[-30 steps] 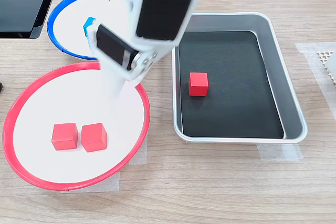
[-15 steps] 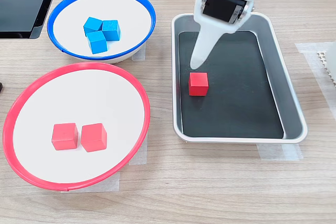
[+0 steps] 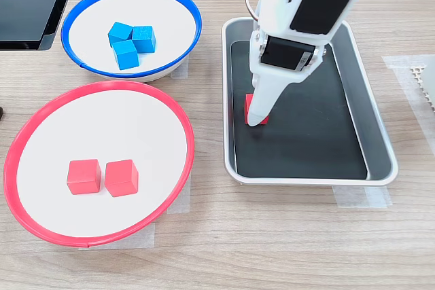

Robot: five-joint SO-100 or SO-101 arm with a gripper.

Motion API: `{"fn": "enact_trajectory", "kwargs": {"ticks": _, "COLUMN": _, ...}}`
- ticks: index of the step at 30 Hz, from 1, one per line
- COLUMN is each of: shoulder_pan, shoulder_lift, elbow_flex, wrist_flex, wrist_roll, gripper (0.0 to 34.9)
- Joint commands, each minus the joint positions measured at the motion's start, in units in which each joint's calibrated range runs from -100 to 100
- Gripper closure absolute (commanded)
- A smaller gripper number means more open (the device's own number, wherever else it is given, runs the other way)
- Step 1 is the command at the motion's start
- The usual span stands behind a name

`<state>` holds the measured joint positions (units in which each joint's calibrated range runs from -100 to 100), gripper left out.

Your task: Resolve any anomalies and move all blocks to matching dishes

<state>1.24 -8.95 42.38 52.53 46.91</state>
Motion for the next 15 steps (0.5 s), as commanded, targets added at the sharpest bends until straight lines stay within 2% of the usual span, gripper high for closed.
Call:
{"fn": "enact_trajectory", "kwargs": {"ticks": 1, "shoulder_pan": -0.91, "shoulder_lift": 0.81, "elbow_flex": 0.54, "wrist_flex": -1.31, "wrist_roll": 0.44, "gripper": 16.7}}
{"fn": "enact_trajectory", "kwargs": {"ticks": 5, "shoulder_pan": -1.29, "shoulder_lift": 1.57, "elbow_flex": 1.64, "wrist_flex": -3.29, "wrist_roll": 0.49, "gripper": 19.0}}
{"fn": "enact_trajectory", "kwargs": {"ticks": 7, "shoulder_pan": -1.47, "shoulder_lift": 1.92, "elbow_flex": 1.82, "wrist_flex": -3.70, "wrist_roll": 0.39, "gripper": 23.8}}
{"fn": "enact_trajectory", "kwargs": {"ticks": 8, "shoulder_pan": -1.57, "shoulder_lift": 1.92, "elbow_flex": 1.82, "wrist_flex": -3.79, "wrist_roll": 0.34, "gripper": 27.6}}
{"fn": "enact_trajectory", "kwargs": {"ticks": 9, "shoulder_pan": -1.57, "shoulder_lift": 1.92, "elbow_flex": 1.82, "wrist_flex": -3.95, "wrist_roll": 0.29, "gripper": 33.4}}
{"fn": "enact_trajectory", "kwargs": {"ticks": 10, "shoulder_pan": -1.57, "shoulder_lift": 1.66, "elbow_flex": 1.82, "wrist_flex": -3.95, "wrist_roll": 0.20, "gripper": 34.6}}
{"fn": "enact_trajectory", "kwargs": {"ticks": 13, "shoulder_pan": -1.38, "shoulder_lift": -0.30, "elbow_flex": 1.27, "wrist_flex": -1.64, "wrist_roll": -0.10, "gripper": 34.7}}
{"fn": "enact_trajectory", "kwargs": {"ticks": 15, "shoulder_pan": -1.38, "shoulder_lift": -2.43, "elbow_flex": -0.82, "wrist_flex": 3.48, "wrist_roll": -0.63, "gripper": 34.7}}
